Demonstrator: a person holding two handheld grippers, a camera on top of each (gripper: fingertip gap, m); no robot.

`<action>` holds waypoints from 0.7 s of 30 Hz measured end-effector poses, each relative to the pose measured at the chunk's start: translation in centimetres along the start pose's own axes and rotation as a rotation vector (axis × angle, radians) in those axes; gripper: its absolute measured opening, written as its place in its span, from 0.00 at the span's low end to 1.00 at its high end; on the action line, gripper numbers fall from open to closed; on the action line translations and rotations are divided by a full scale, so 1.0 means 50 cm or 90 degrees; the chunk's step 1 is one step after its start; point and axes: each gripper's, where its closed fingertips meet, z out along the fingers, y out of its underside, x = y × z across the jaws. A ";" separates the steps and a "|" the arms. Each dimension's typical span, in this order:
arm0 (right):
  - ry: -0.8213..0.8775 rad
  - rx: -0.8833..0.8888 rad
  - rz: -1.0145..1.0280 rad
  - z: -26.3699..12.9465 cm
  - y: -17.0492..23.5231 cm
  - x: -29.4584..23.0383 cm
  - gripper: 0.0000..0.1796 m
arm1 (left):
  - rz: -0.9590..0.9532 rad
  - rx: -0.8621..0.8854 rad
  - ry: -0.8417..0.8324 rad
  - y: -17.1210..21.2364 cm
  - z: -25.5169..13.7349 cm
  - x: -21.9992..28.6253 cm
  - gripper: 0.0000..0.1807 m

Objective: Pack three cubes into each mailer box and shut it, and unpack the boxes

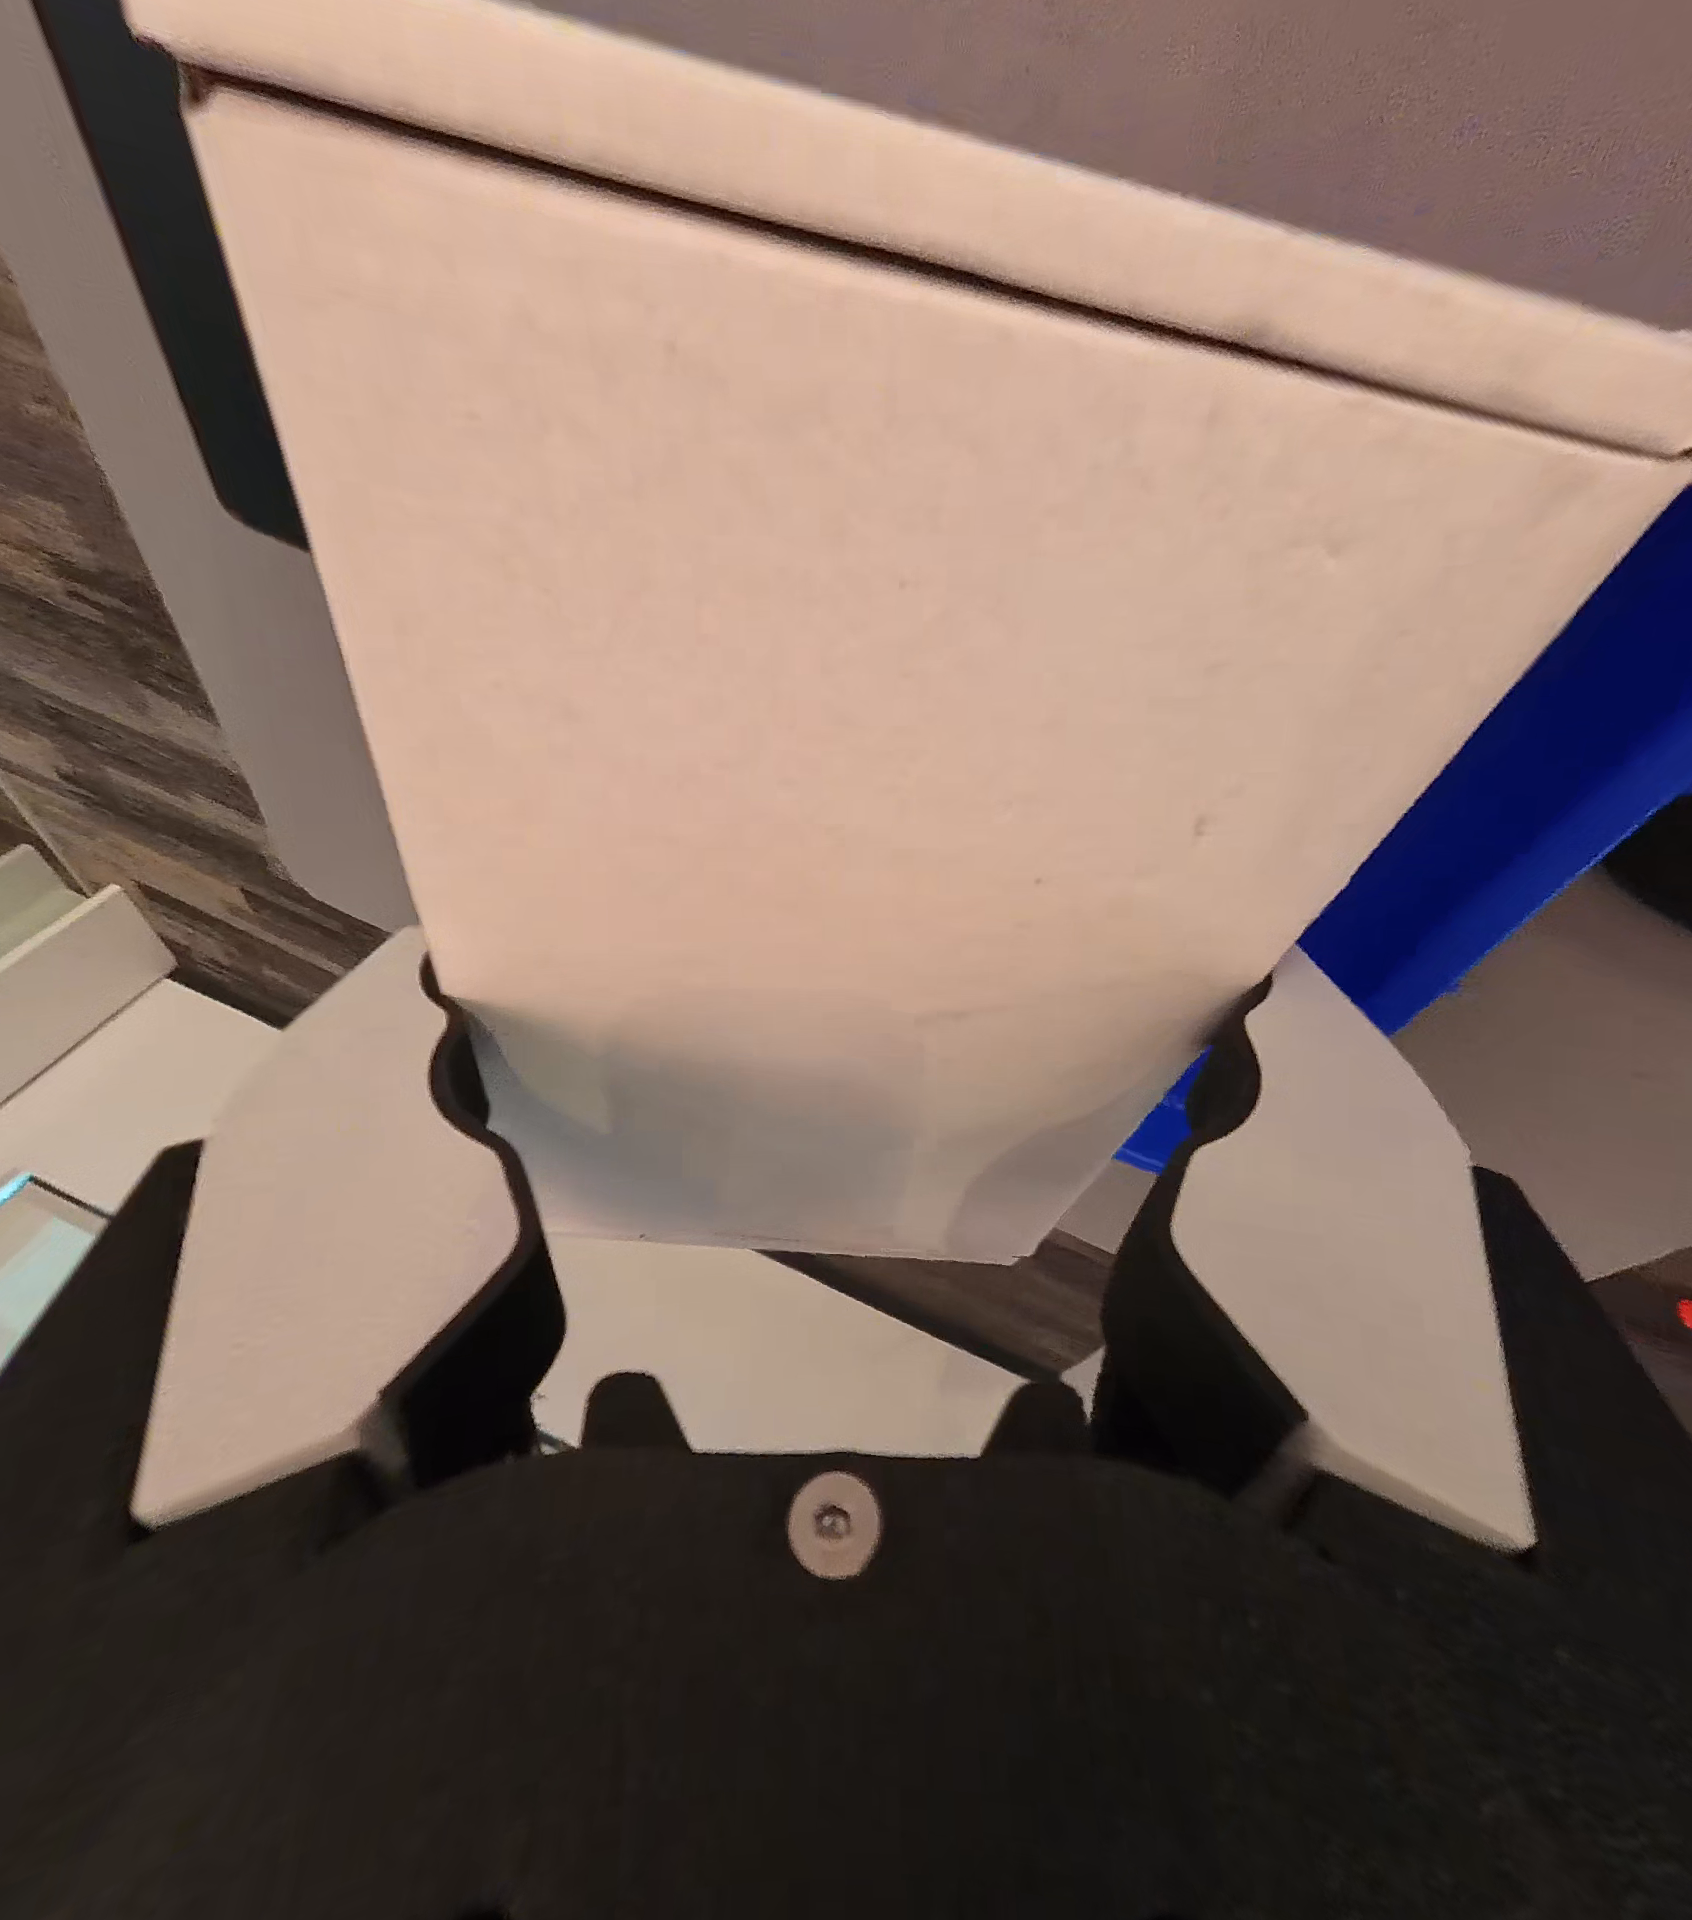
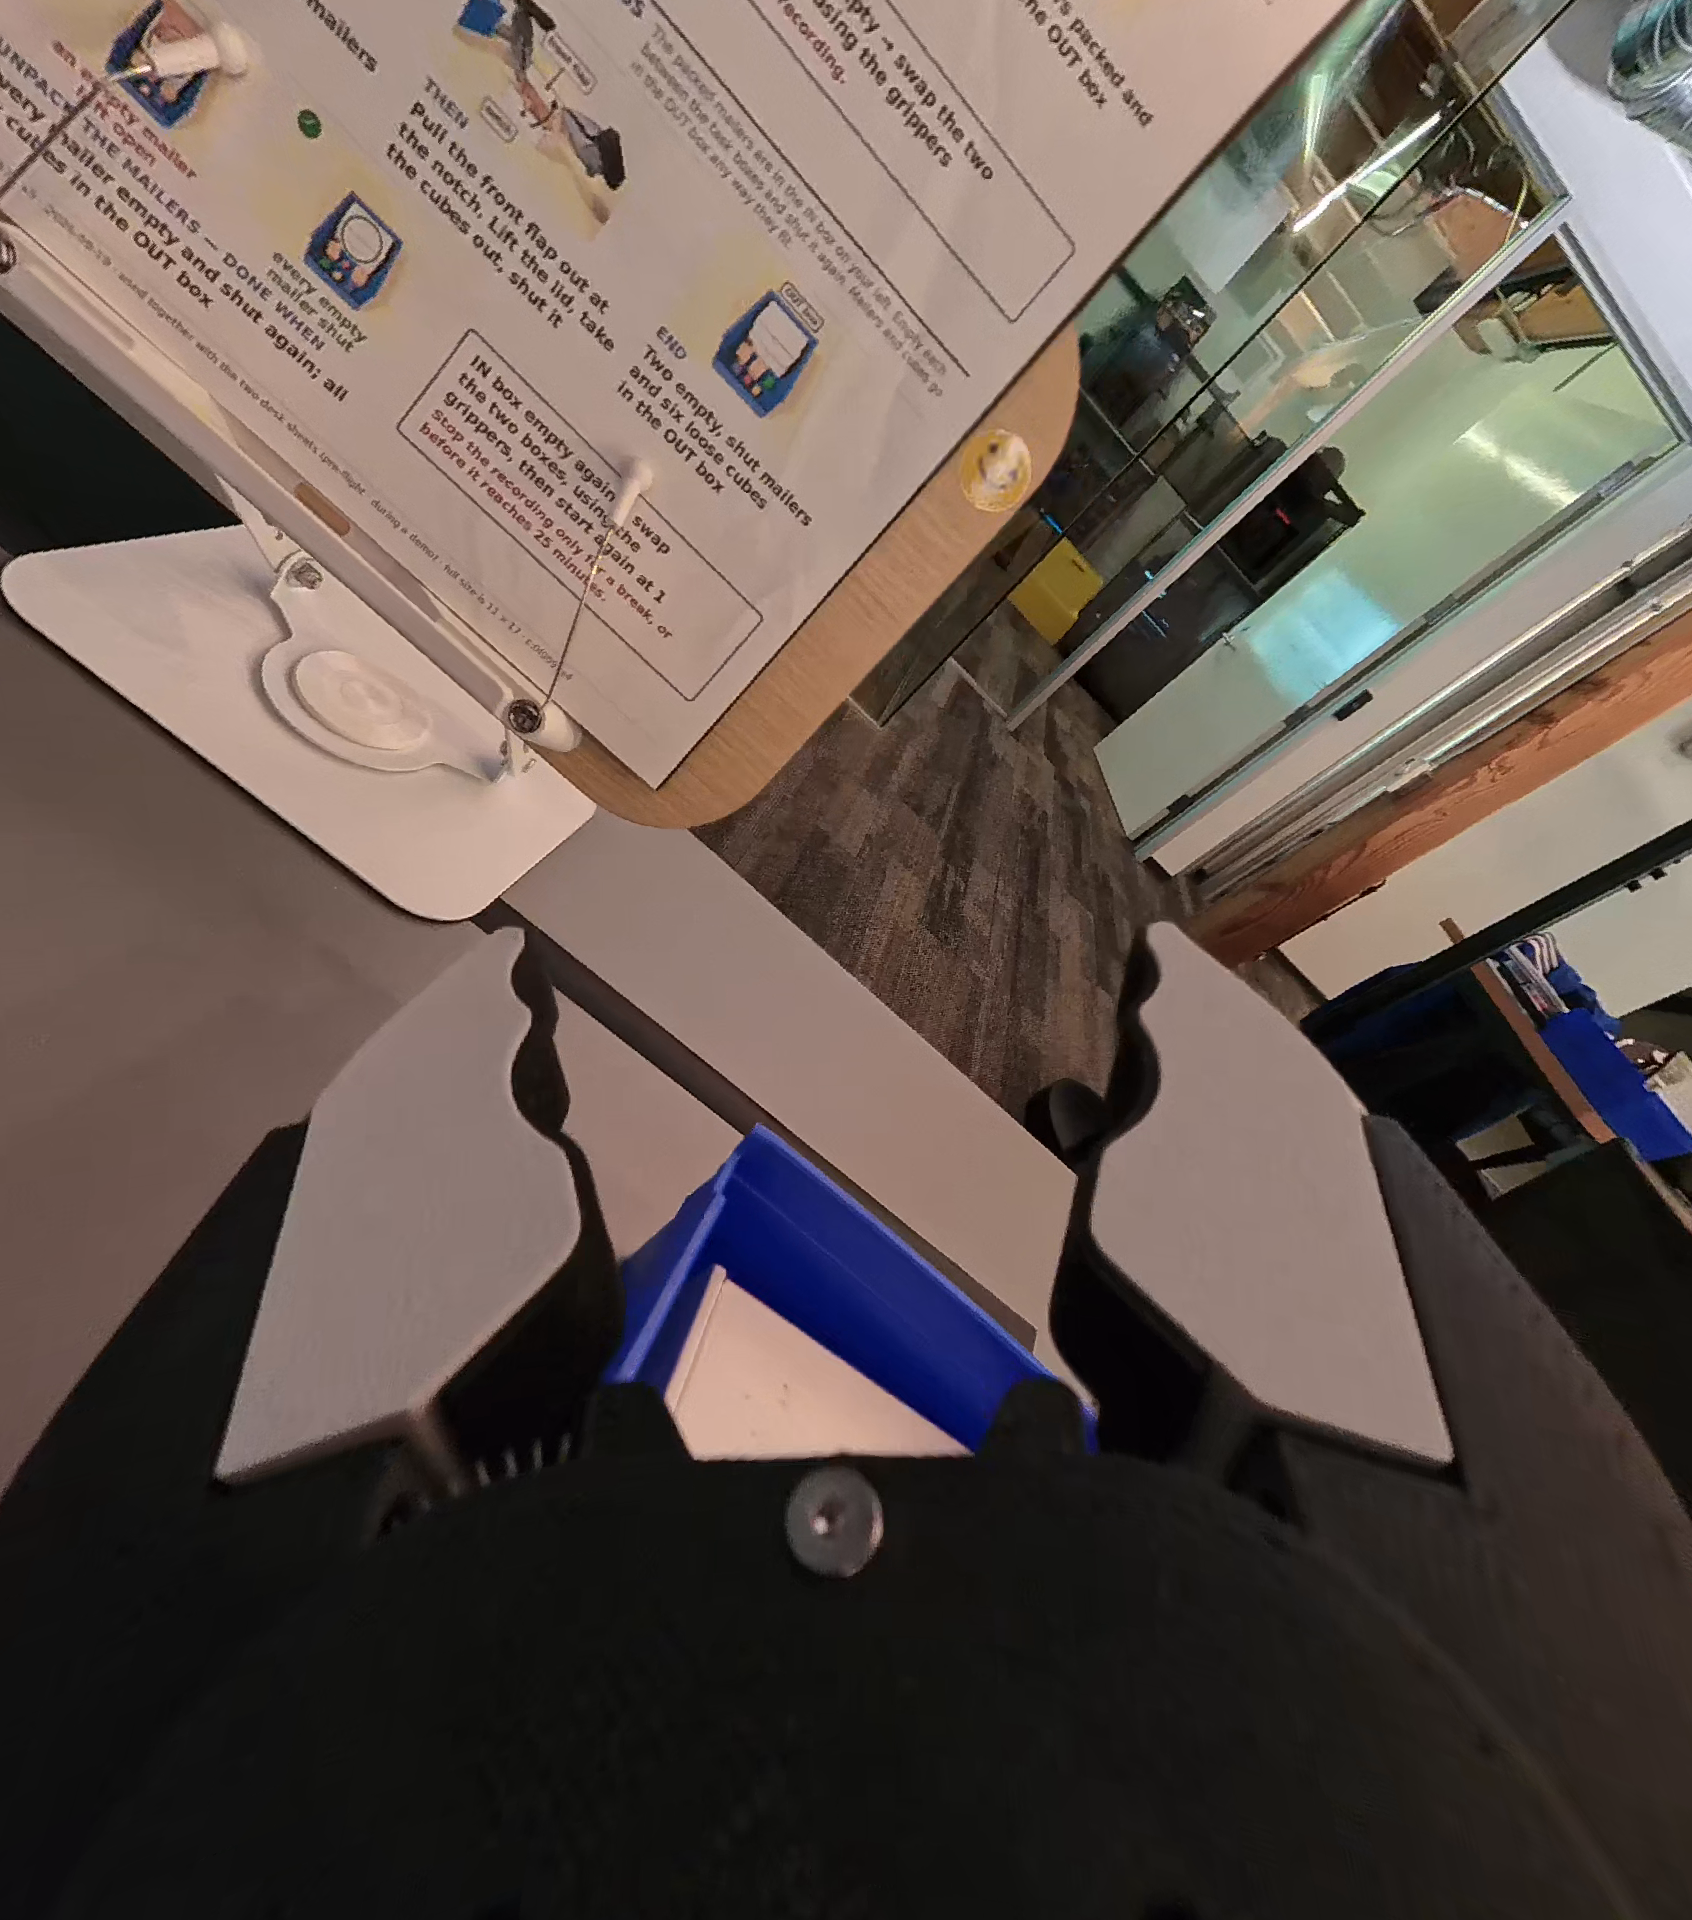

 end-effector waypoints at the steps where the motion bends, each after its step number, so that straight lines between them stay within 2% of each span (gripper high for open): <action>1: -0.006 -0.004 0.005 -0.005 0.004 0.006 0.58 | 0.007 0.006 -0.003 -0.020 -0.014 0.003 0.73; 7: -0.027 -0.025 0.046 -0.033 0.036 0.048 0.58 | 0.076 0.053 0.005 -0.187 -0.076 0.057 0.74; 11: -0.044 -0.032 0.074 -0.060 0.057 0.073 0.58 | 0.120 0.086 0.042 -0.302 -0.080 0.119 0.74; 16: -0.061 -0.017 0.110 -0.097 0.066 0.100 0.58 | 0.152 0.088 0.075 -0.398 -0.019 0.176 0.74; 21: -0.069 -0.001 0.111 -0.117 0.057 0.107 0.58 | 0.149 0.070 0.126 -0.433 0.065 0.218 0.73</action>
